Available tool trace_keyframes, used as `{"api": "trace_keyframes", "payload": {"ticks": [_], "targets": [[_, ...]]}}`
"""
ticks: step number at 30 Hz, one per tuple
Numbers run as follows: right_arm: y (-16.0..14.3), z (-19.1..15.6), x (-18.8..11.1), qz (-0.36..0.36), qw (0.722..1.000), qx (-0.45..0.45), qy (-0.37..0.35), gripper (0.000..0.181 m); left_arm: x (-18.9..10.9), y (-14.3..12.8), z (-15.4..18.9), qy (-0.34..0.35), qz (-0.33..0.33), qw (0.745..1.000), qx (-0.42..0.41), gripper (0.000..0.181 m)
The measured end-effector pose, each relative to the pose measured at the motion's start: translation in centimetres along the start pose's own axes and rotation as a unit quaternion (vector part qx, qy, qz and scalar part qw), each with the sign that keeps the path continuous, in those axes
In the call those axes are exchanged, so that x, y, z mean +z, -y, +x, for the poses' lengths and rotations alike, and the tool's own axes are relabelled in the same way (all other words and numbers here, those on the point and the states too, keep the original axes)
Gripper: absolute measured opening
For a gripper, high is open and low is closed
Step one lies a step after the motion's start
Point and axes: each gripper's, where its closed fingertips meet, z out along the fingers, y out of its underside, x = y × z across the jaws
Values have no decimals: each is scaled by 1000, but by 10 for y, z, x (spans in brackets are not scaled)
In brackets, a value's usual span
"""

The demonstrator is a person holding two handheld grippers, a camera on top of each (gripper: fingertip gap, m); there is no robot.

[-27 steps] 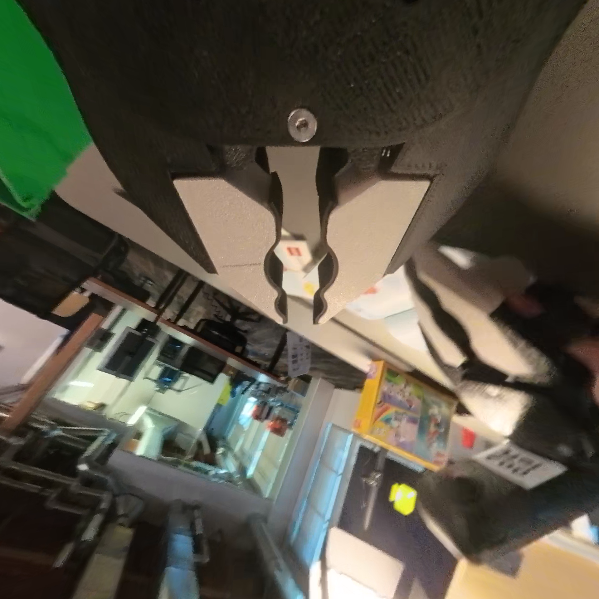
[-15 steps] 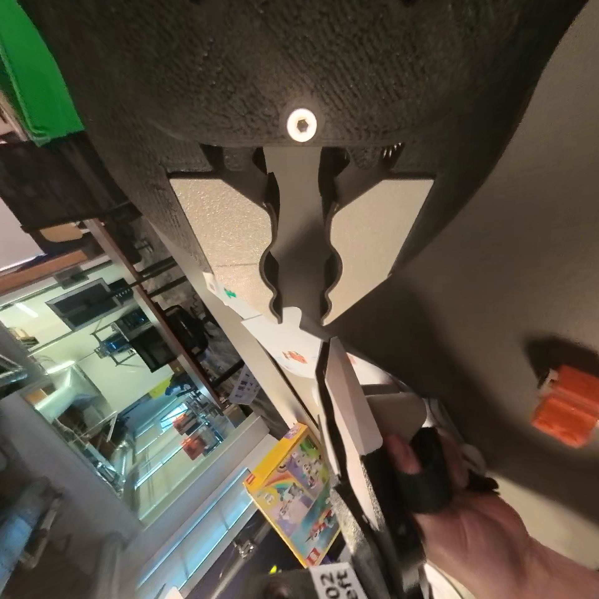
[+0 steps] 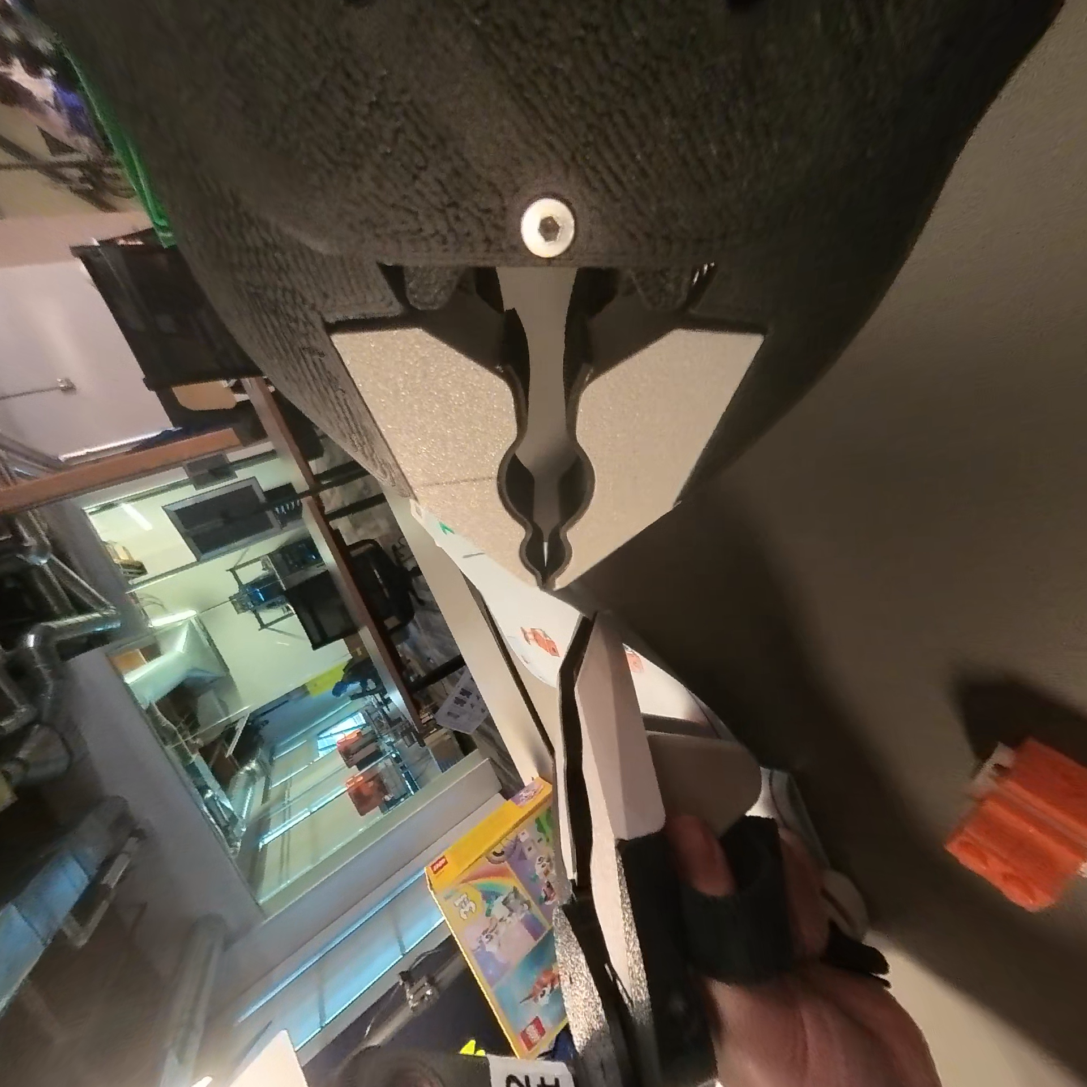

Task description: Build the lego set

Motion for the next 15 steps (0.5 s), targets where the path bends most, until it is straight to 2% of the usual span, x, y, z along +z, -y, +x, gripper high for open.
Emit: {"api": "trace_keyframes", "payload": {"ticks": [5,8,13,15], "targets": [[-1,-9,1,-3,1000,-12,25,0,-2,3,-1,-3,11,1000,-8,0],[-3,-5,0,-4,1000,0,16,0,-3,3,0,-7,11,1000,-12,0],[-9,-5,1,-13,999,31,24,18,0,-1,2,-3,-4,1000,5,0],[-8,-7,2,-8,999,32,29,16,1,-3,3,0,-11,1000,13,0]]}}
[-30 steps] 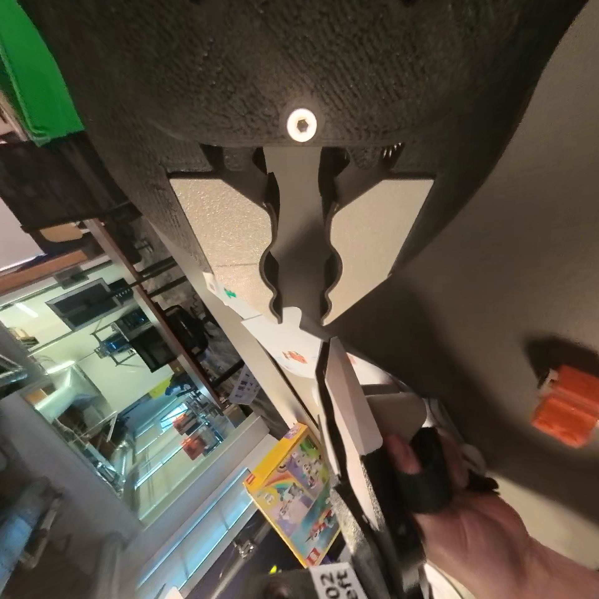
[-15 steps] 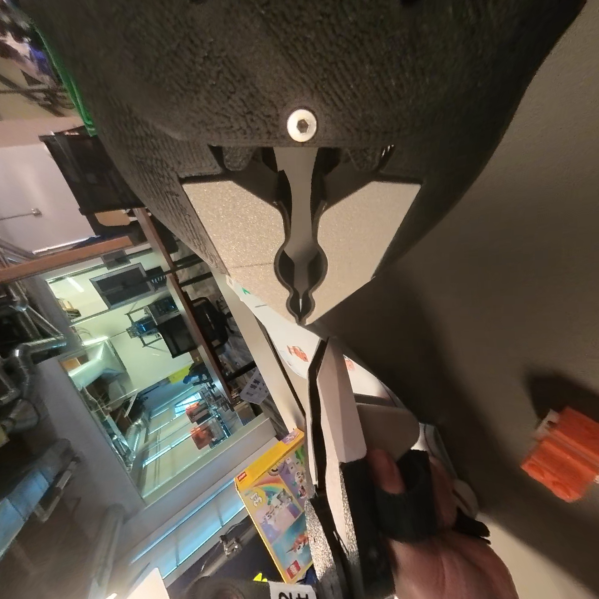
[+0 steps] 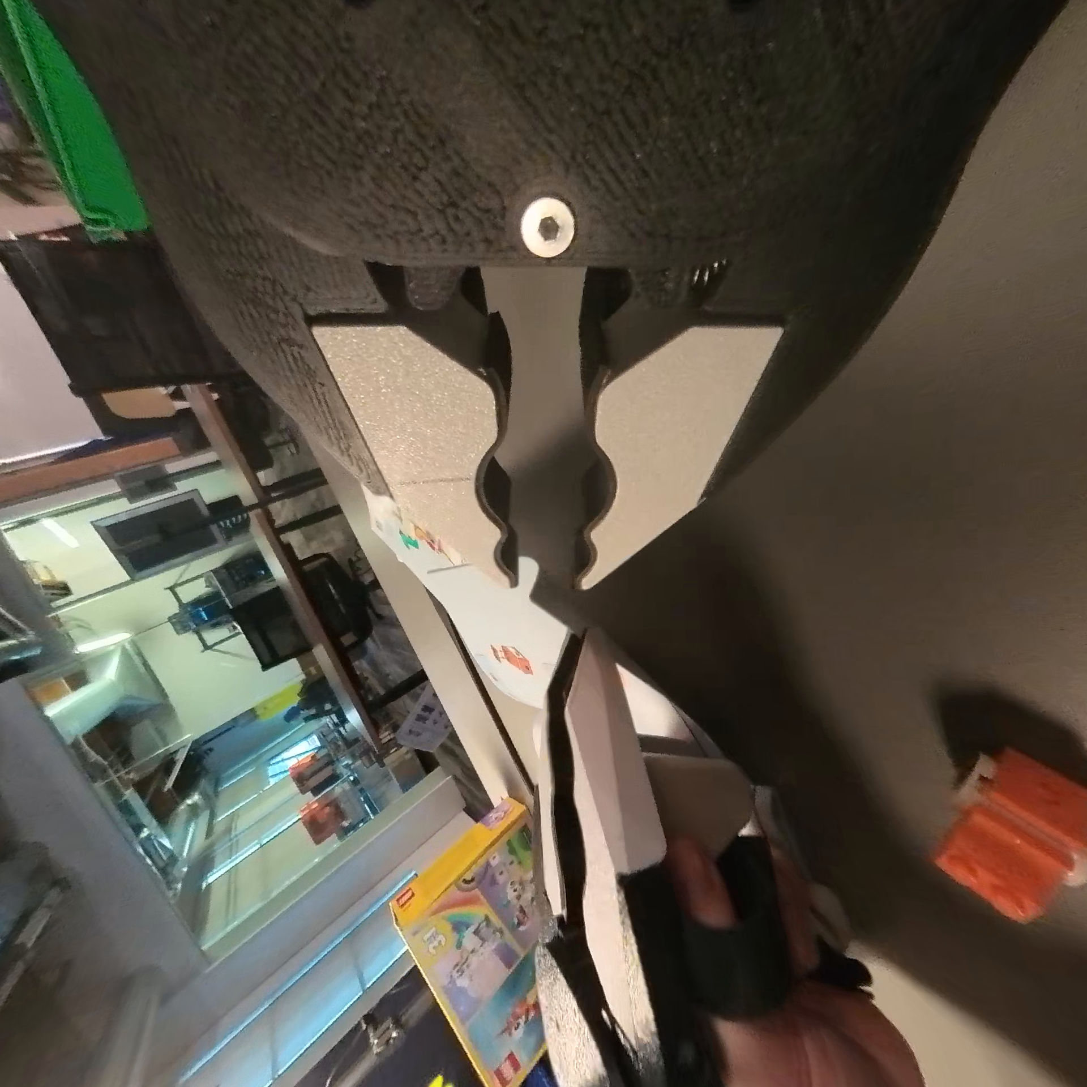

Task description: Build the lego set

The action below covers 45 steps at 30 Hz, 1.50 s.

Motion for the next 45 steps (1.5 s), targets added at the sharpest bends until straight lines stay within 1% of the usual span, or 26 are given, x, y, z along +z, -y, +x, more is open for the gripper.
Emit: {"api": "trace_keyframes", "payload": {"ticks": [5,9,45], "targets": [[2,2,-3,8,1000,-2,-3,5,-1,2,-1,4,7,1000,0,0],[2,3,-3,7,1000,-13,-6,1,-2,3,-1,2,11,1000,-4,0],[7,5,-5,14,999,-41,-23,0,-4,5,-4,-3,23,1000,-22,0]]}}
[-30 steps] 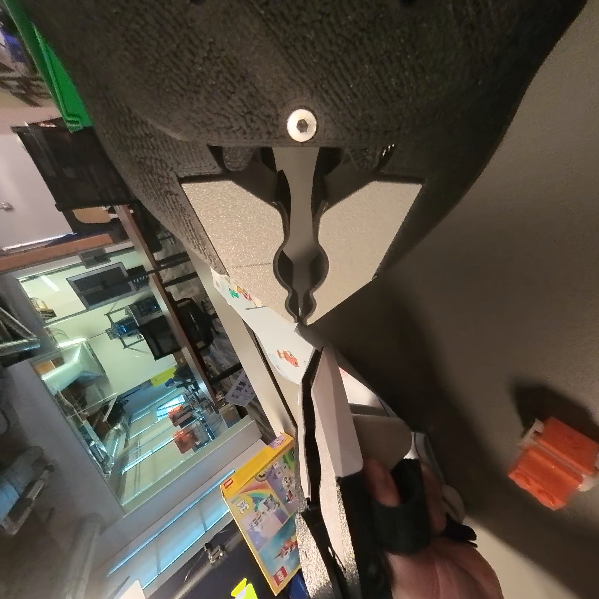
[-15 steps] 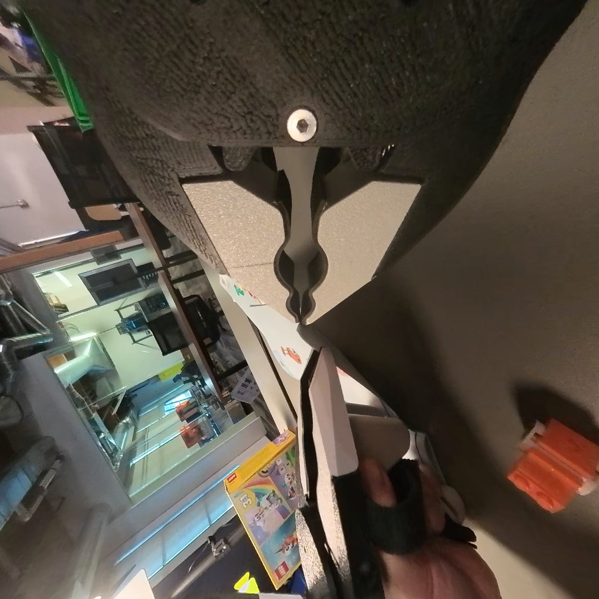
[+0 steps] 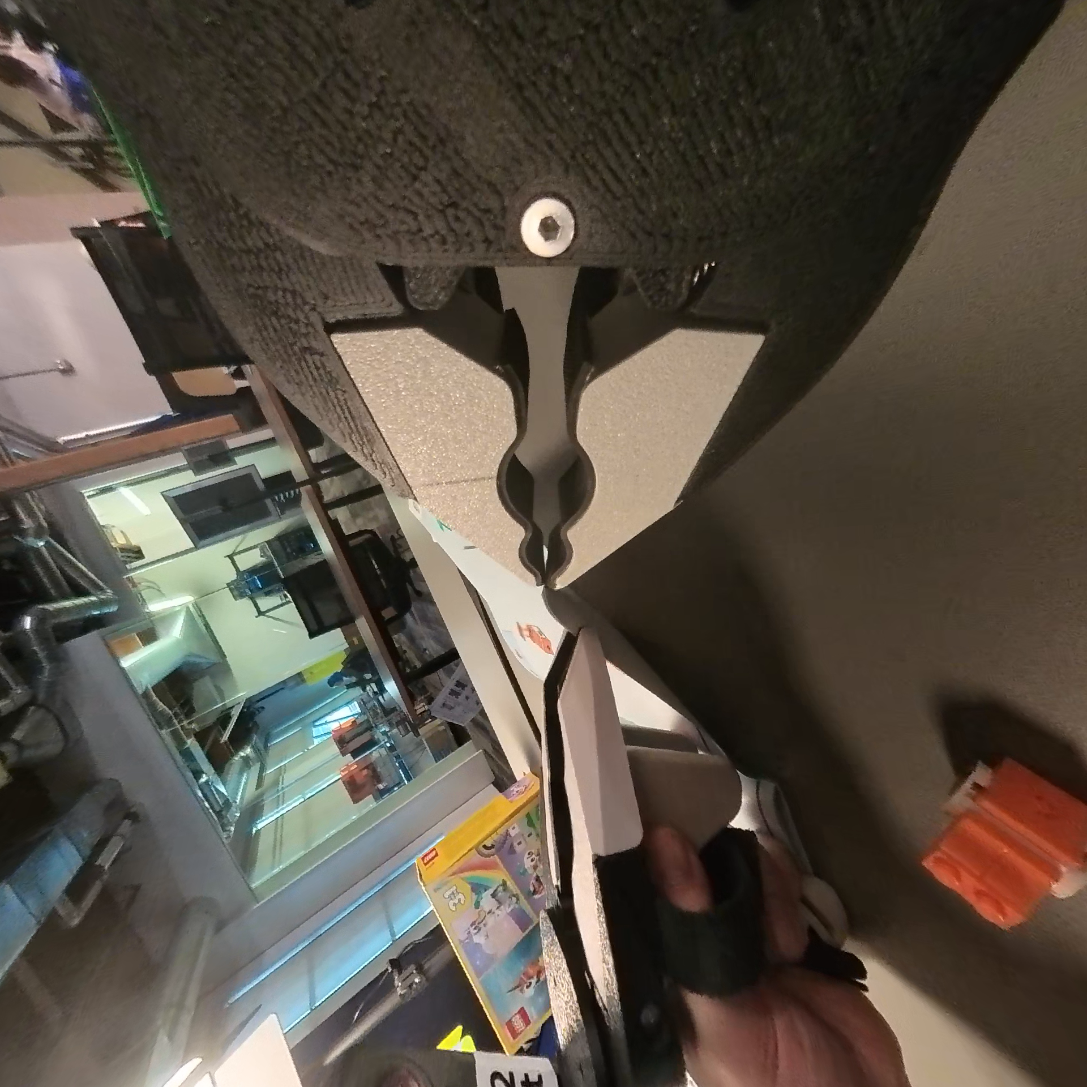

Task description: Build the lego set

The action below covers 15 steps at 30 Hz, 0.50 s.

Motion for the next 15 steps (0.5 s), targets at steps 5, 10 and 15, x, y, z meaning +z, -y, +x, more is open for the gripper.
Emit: {"api": "trace_keyframes", "payload": {"ticks": [5,10,15], "targets": [[1,0,0,1,1000,-3,-2,0,0,0,-1,1,0,1000,-2,0],[1,0,0,2,1000,-4,-3,0,0,0,-1,0,0,1000,-3,0],[1,1,0,2,1000,-5,-4,0,0,0,-1,0,1,1000,-4,0]]}}
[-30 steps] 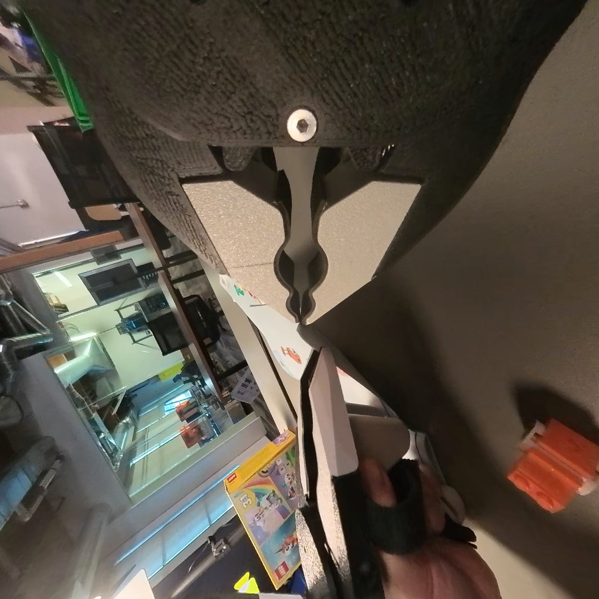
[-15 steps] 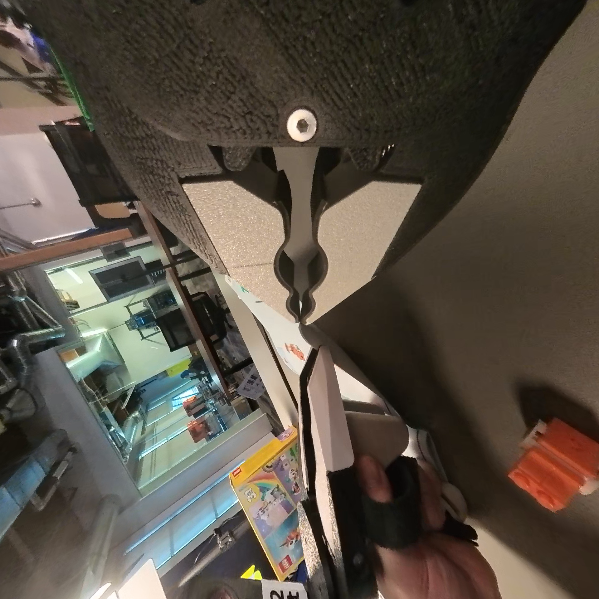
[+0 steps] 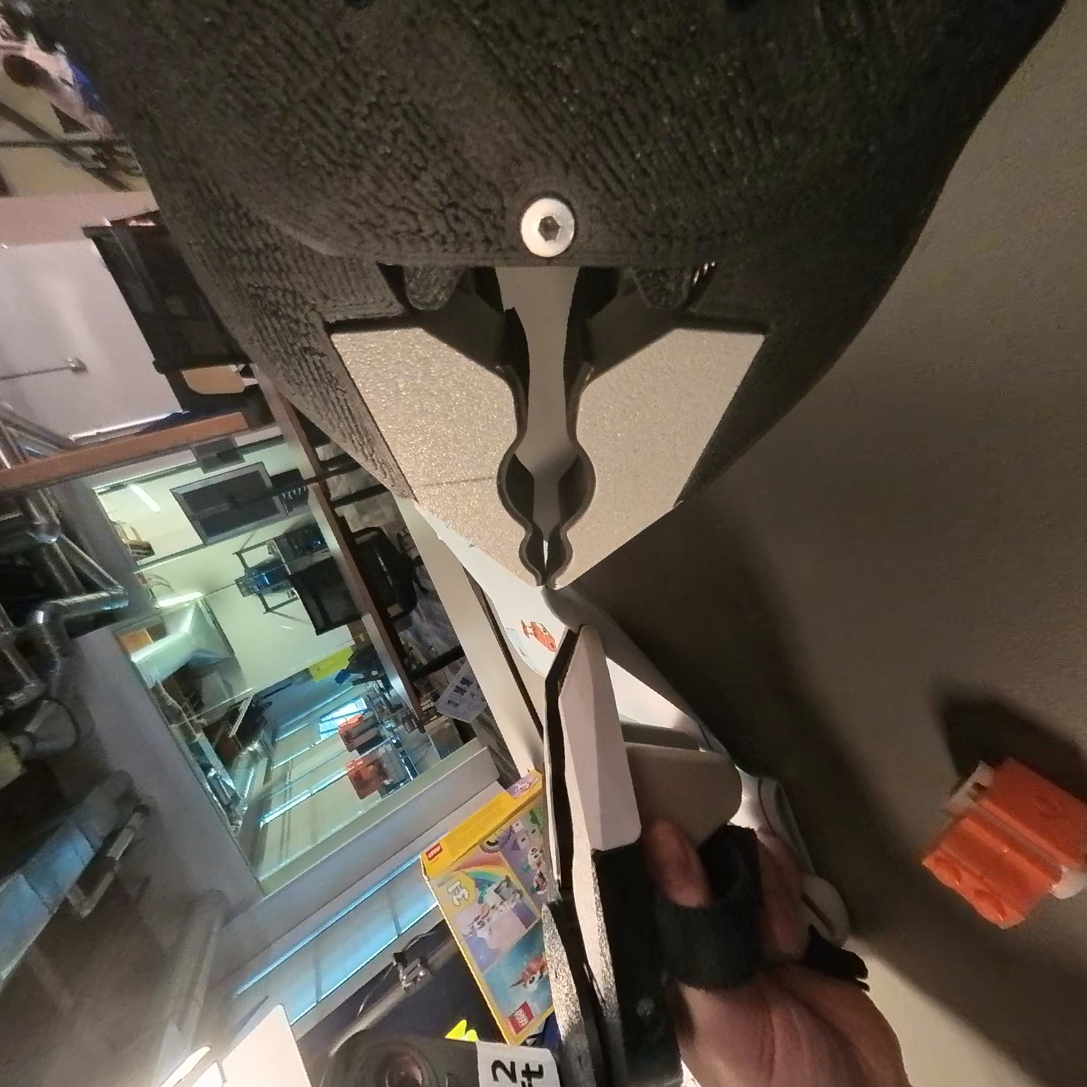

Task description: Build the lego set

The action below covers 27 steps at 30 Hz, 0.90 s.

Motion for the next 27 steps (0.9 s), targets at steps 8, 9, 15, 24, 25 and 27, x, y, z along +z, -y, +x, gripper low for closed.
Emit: {"api": "trace_keyframes", "payload": {"ticks": [8,9,15,24,25,27], "targets": [[-1,0,1,-1,1000,1,0,0,1,-1,0,1,-4,1000,3,0],[-1,0,1,-1,1000,1,0,0,1,-1,1,0,-5,1000,4,0],[-1,-2,1,-2,1000,2,7,0,2,-3,2,1,-12,1000,12,0],[-1,-10,4,-10,999,-19,31,0,-1,1,1,6,5,1000,10,0],[0,-11,4,-10,999,-21,33,0,-3,3,0,9,12,1000,9,2],[0,-12,5,-11,999,-26,34,0,-5,7,-1,13,30,999,1,5]]}}
